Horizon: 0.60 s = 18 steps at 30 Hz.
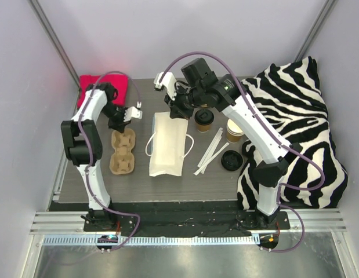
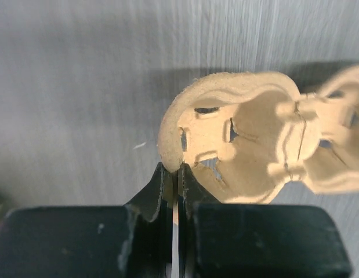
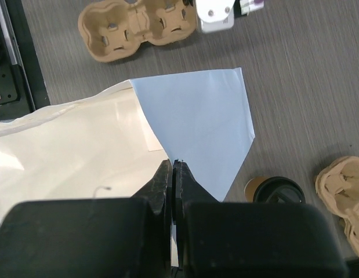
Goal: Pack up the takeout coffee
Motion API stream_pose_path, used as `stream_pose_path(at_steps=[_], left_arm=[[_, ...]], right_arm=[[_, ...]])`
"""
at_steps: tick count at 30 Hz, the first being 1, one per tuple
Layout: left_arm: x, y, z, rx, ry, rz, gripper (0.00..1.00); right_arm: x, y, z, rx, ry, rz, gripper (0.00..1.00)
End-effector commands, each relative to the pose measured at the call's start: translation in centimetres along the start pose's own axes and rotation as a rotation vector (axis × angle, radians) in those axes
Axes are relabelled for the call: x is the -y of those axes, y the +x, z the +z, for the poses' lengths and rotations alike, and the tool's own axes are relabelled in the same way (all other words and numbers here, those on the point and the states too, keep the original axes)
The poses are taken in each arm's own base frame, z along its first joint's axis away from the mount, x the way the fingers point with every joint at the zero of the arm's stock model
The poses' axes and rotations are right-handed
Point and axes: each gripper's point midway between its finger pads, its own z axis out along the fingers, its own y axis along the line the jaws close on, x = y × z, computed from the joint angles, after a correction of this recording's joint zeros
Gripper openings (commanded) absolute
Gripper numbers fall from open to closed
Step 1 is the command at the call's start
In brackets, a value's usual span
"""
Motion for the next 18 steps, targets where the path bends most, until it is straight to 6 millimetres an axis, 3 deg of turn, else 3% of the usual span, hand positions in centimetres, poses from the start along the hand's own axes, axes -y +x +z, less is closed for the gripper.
stream_pose_path(at_steps=[1, 9, 12, 13, 15, 16, 18], left_arm=[[4.5, -5.7, -8.3, 0.133, -0.093, -0.100, 0.00], [10.6, -9.7, -19.4, 0.170, -0.472, -0.208, 0.00], [11.2, -10.7, -23.3, 0.199, -0.665, -0.249, 0.00], [11.5, -11.8, -26.3, 0.228, -0.787, -0.210, 0.00], [12.0, -13.4, -29.8, 0.296, -0.929, -0.207, 0.00], [13.3, -14.7, -32.5, 0.340, -1.012, -0.173, 0.00], [14.4, -16.6, -35.5, 0.423, -1.102, -0.151, 0.00]], right_arm=[[1.3, -0.7, -0.7, 0.025, 0.102, 0.038, 0.01], [1.6, -0.3, -1.7, 0.024, 0.153, 0.057, 0.01], [1.4, -0.2, -1.9, 0.025, 0.146, 0.058, 0.01], [1.4, -0.3, -2.0, 0.027, 0.147, 0.060, 0.01], [1.3, -0.4, -2.0, 0.032, 0.141, 0.058, 0.01], [1.3, -0.5, -2.0, 0.033, 0.143, 0.060, 0.01], [1.3, -0.5, -1.9, 0.033, 0.141, 0.062, 0.01]])
